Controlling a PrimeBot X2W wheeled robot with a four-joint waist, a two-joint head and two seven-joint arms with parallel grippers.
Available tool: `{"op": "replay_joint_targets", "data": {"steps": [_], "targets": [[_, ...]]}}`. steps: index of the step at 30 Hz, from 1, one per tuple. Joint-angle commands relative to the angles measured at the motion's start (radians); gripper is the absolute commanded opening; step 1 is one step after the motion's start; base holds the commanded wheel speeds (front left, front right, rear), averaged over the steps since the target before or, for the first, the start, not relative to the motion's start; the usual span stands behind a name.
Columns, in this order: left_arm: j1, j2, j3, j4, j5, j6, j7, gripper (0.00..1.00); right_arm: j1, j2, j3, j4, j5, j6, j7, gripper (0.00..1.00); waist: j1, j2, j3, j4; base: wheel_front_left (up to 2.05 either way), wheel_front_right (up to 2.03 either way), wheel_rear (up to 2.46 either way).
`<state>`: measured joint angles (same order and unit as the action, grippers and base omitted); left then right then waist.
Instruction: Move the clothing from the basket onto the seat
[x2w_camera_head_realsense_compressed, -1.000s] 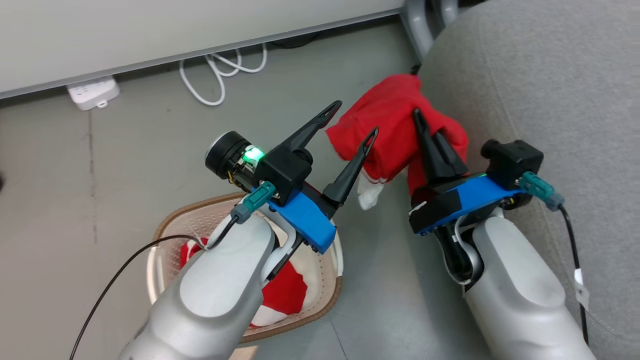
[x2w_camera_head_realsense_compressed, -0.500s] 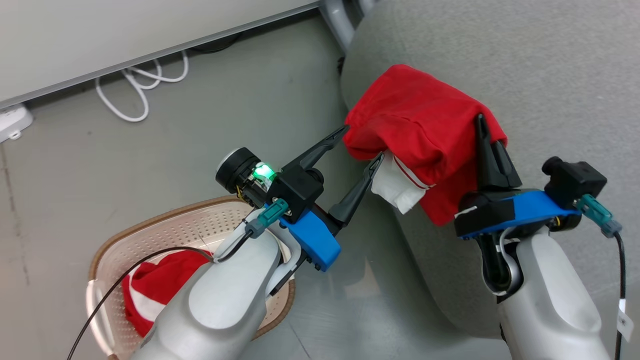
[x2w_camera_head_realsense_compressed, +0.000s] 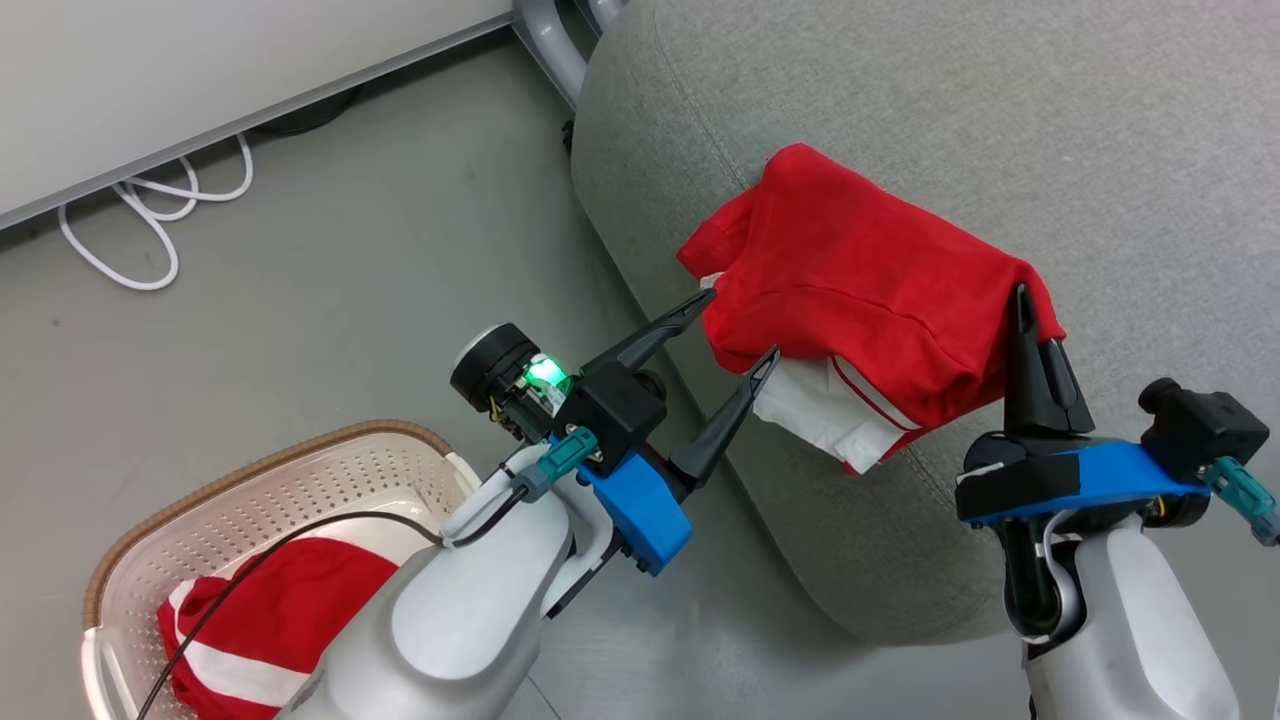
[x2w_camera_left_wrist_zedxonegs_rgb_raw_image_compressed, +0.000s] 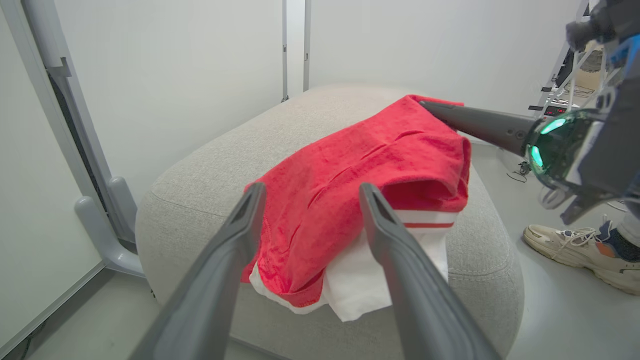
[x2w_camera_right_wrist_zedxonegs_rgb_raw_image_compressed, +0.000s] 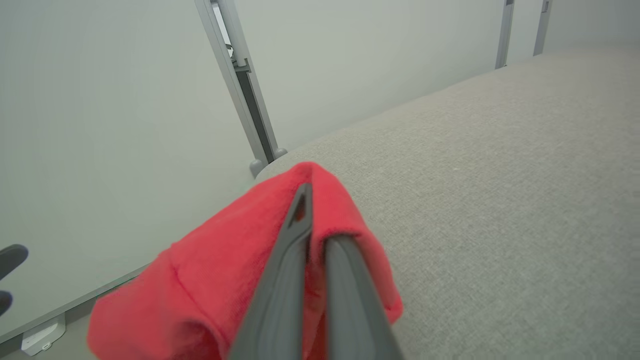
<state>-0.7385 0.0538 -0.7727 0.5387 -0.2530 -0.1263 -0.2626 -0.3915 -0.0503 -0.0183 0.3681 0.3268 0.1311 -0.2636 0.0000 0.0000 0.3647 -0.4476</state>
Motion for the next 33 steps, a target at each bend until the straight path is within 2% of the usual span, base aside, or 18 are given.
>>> {"op": "replay_joint_targets", "data": {"steps": [1,10,18,22,26,33], "targets": [[0.010,0.007,-0.001,0.002,-0.002,-0.004,-0.003,1.00,0.010,0.000,-0.002,-0.008,0.003,-0.001,-0.002,0.00,0.0000,0.0000,0.004,-0.005,0.00,0.00,0.00],[-0.010,0.015,-0.005,-0.009,-0.004,-0.005,-0.003,1.00,-0.025,0.000,0.000,-0.045,-0.002,-0.001,-0.002,0.00,0.0000,0.0000,0.027,-0.004,0.00,0.00,0.00],[-0.041,0.039,0.012,-0.023,0.009,-0.004,-0.003,1.00,-0.163,-0.006,-0.035,-0.115,-0.053,-0.001,-0.002,0.00,0.0000,0.0000,0.099,0.006,0.00,0.00,0.00],[-0.076,0.061,0.021,-0.029,0.016,0.000,0.000,1.00,-0.290,-0.054,-0.085,-0.163,-0.072,-0.001,-0.002,0.00,0.0000,0.0000,0.172,0.015,0.00,0.00,0.00],[-0.127,0.087,0.024,-0.048,0.030,0.000,0.017,1.00,-0.419,-0.129,-0.187,-0.206,-0.056,-0.001,-0.002,0.00,0.0000,0.0000,0.261,0.028,0.00,0.00,0.00],[-0.207,0.133,0.031,-0.101,0.049,-0.001,0.049,1.00,-0.593,-0.281,-0.337,-0.177,-0.038,-0.001,-0.001,0.00,0.0000,0.0000,0.406,0.050,0.00,0.00,0.00]]}}
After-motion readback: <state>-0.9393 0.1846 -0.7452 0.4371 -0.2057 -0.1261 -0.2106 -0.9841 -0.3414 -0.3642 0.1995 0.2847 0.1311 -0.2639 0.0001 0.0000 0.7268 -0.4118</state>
